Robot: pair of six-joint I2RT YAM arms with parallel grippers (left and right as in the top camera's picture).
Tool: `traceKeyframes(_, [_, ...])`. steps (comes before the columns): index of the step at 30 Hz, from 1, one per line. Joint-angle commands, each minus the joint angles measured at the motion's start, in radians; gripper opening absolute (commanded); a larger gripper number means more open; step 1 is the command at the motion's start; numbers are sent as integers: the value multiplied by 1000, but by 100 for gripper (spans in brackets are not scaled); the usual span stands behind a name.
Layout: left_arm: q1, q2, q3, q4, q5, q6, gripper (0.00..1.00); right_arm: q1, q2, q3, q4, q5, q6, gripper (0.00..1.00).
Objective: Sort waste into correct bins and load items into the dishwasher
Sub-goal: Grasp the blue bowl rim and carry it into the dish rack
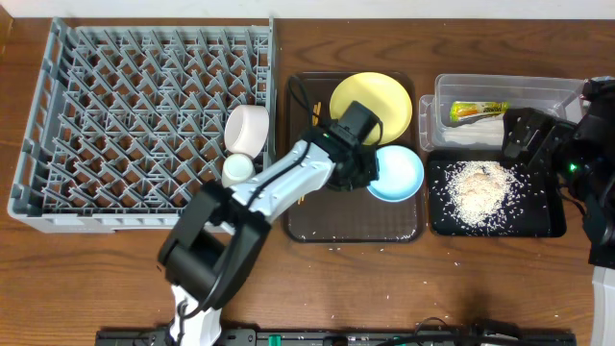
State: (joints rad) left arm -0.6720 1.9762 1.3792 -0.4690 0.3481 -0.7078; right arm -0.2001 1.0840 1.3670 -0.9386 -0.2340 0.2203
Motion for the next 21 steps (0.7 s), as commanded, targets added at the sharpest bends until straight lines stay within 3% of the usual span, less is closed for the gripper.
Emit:
traceKeyframes(1, [25, -133, 2, -11, -52, 103, 7, -5, -1, 9, -1, 6, 11, 99])
traceKeyframes(9, [127, -320, 8, -53, -583, 279, 8, -5, -1, 9, -1, 6, 11, 99])
traceKeyframes(16, [282, -332, 128, -87, -704, 462, 8, -5, -1, 9, -1, 6, 11, 99])
traceKeyframes(21, [322, -329, 189, -37, -940, 590, 7, -5, -1, 9, -1, 6, 11, 99])
